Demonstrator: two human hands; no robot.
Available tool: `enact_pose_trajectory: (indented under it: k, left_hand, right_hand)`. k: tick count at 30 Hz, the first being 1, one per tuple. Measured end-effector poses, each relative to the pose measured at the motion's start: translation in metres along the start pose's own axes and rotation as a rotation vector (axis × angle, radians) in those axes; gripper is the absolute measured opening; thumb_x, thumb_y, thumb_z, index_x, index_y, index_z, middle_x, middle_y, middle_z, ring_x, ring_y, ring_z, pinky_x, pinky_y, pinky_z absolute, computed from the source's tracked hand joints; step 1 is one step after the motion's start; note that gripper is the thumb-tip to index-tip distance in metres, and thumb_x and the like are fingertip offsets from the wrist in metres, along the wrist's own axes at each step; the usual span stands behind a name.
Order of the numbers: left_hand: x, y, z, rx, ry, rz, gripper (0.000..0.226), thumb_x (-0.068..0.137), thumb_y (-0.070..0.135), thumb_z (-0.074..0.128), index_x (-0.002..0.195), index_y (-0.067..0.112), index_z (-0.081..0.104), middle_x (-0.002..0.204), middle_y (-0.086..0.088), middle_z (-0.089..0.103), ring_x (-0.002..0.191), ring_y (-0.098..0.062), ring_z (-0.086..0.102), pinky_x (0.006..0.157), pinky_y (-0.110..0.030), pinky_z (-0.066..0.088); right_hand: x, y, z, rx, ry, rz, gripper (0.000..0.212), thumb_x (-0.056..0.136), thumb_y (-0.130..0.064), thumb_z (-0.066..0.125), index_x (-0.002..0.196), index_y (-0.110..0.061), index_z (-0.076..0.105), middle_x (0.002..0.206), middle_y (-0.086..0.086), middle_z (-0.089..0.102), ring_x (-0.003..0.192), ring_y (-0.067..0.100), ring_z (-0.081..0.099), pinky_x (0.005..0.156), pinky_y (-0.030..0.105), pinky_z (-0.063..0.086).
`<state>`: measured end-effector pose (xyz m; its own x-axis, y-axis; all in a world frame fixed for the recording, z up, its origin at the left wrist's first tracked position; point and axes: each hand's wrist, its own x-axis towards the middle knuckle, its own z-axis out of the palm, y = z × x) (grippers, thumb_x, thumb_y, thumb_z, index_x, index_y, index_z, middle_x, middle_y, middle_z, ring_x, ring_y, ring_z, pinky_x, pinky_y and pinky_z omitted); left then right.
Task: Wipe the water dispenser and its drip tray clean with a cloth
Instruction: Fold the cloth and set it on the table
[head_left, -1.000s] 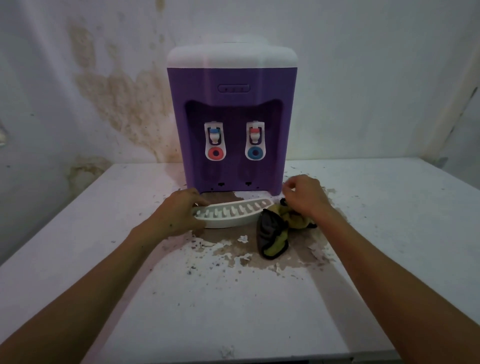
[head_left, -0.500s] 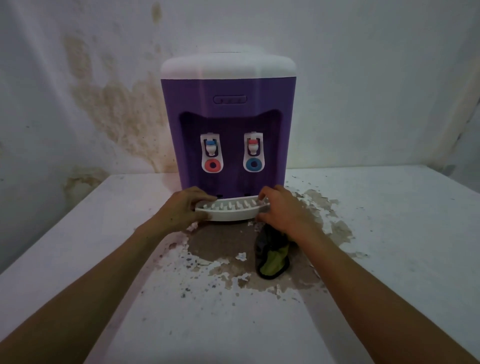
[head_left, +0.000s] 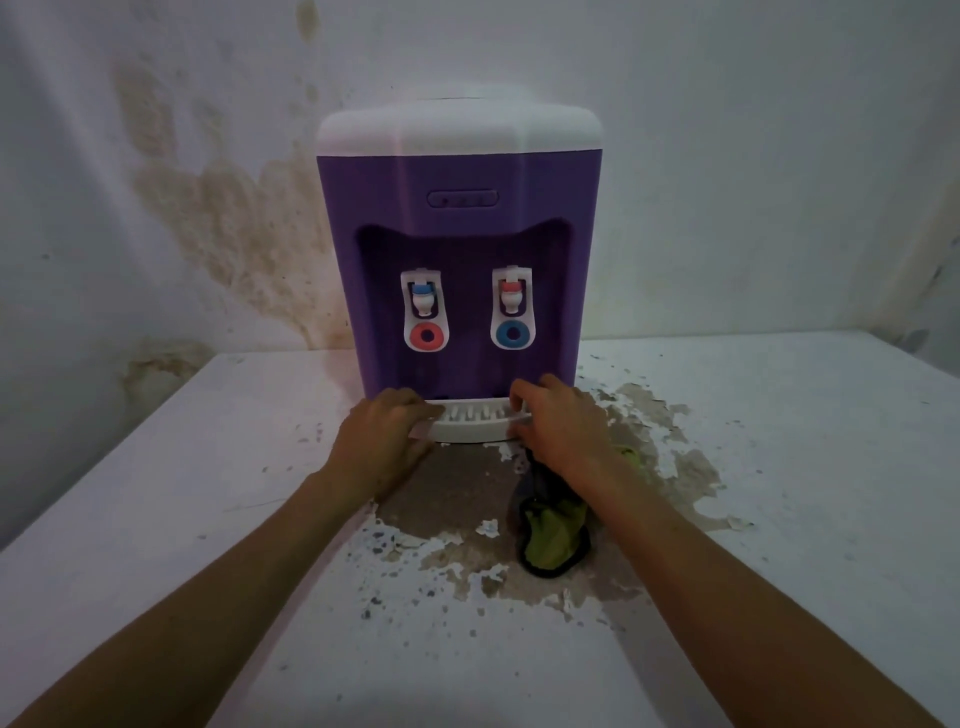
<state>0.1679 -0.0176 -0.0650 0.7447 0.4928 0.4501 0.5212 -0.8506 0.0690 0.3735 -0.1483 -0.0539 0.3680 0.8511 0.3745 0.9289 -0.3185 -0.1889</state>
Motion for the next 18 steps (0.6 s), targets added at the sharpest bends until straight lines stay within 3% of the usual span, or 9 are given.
enact_pose_trajectory:
  k: [5,13,18]
  left_hand:
    - [0.005,0.002,0.002,0.071,0.075,0.001,0.032,0.087,0.029,0.076,0.119,0.027,0.073,0.110,0.000,0.068,0.100,-0.022,0.065,0.084,-0.038,0.051]
    - [0.013,0.002,-0.006,0.017,0.081,0.018,0.028,0.086,0.024,0.079,0.113,0.023,0.074,0.108,-0.002,0.068,0.098,-0.023,0.066,0.087,-0.041,0.054]
    - [0.015,0.001,-0.010,0.010,0.077,-0.001,0.029,0.087,0.028,0.078,0.115,0.023,0.075,0.111,-0.001,0.068,0.100,-0.022,0.066,0.090,-0.040,0.054]
  right_hand:
    - [0.001,0.002,0.004,-0.016,-0.026,-0.008,0.026,0.095,-0.030,0.061,0.119,-0.039,0.055,0.110,0.005,0.052,0.096,0.034,0.059,0.081,0.046,0.056]
    - [0.001,0.003,0.005,-0.075,0.028,-0.016,0.022,0.095,-0.027,0.060,0.116,-0.029,0.054,0.112,0.005,0.052,0.097,0.034,0.058,0.075,0.047,0.057]
    - [0.004,-0.001,0.003,-0.096,0.071,-0.009,0.017,0.095,-0.028,0.062,0.112,-0.031,0.059,0.105,0.002,0.057,0.100,0.029,0.059,0.069,0.040,0.053]
